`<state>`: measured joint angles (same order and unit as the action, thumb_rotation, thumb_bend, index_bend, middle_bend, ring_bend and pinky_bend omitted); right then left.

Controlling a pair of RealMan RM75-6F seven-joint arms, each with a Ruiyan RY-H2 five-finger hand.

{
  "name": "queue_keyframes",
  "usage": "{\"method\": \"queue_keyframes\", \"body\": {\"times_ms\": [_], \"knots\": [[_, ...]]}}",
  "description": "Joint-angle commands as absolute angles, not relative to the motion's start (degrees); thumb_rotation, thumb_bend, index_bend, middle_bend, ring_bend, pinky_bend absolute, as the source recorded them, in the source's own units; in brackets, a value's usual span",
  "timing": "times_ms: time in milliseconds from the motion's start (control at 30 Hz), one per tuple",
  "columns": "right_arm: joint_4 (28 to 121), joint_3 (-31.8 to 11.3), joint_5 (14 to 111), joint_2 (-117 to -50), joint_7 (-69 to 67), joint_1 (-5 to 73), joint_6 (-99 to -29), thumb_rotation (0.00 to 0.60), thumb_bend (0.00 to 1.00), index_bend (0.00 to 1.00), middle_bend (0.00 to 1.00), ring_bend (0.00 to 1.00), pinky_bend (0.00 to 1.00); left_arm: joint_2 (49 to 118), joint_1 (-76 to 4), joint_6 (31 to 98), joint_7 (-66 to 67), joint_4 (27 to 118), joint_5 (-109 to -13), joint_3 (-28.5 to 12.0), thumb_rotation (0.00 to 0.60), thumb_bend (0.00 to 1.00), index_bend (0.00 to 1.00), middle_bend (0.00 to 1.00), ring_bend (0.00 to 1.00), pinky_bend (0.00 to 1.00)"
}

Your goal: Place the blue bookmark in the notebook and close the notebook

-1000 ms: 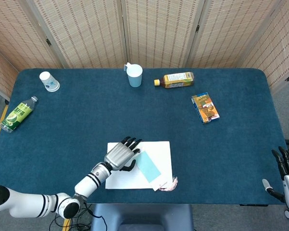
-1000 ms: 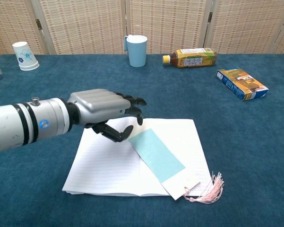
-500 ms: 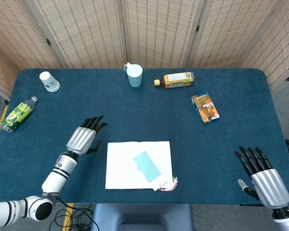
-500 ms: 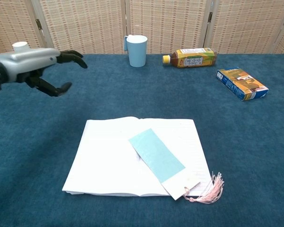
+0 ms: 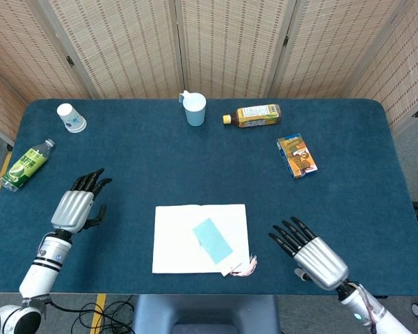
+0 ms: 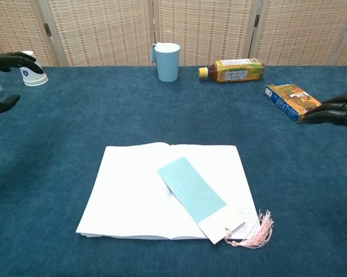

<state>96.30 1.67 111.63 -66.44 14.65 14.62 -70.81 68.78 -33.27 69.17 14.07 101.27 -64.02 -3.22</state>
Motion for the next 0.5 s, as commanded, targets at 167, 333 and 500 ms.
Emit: {"method": "queue_keyframes", "body": {"times_ms": [167, 333, 500], "knots": [[94.6, -0.6, 109.4, -73.7, 16.6, 21.0, -63.8, 0.600, 0.04, 0.00, 0.08, 0.00, 0.01, 67.5, -30.9, 70.3, 12.8, 101.8, -65.9, -2.9, 0.600, 0.57, 0.16, 0.00, 0.00, 0.11], [92.8, -0.9, 108.0, -78.1, 17.8, 24.5, -59.2, 0.600, 0.04, 0.00, 0.08, 0.00, 0.01, 67.2, -29.7, 70.5, 11.8, 101.6, -66.8, -3.2, 0.600, 0.57, 0.16, 0.00, 0.00, 0.11], [90.9, -1.0, 106.2, -82.0, 18.3, 27.0, -56.3, 0.600, 0.04, 0.00, 0.08, 0.00, 0.01, 67.1, -28.8, 70.3, 11.1, 101.1, -67.5, -3.2, 0.600, 0.57, 0.16, 0.00, 0.00, 0.11]]}}
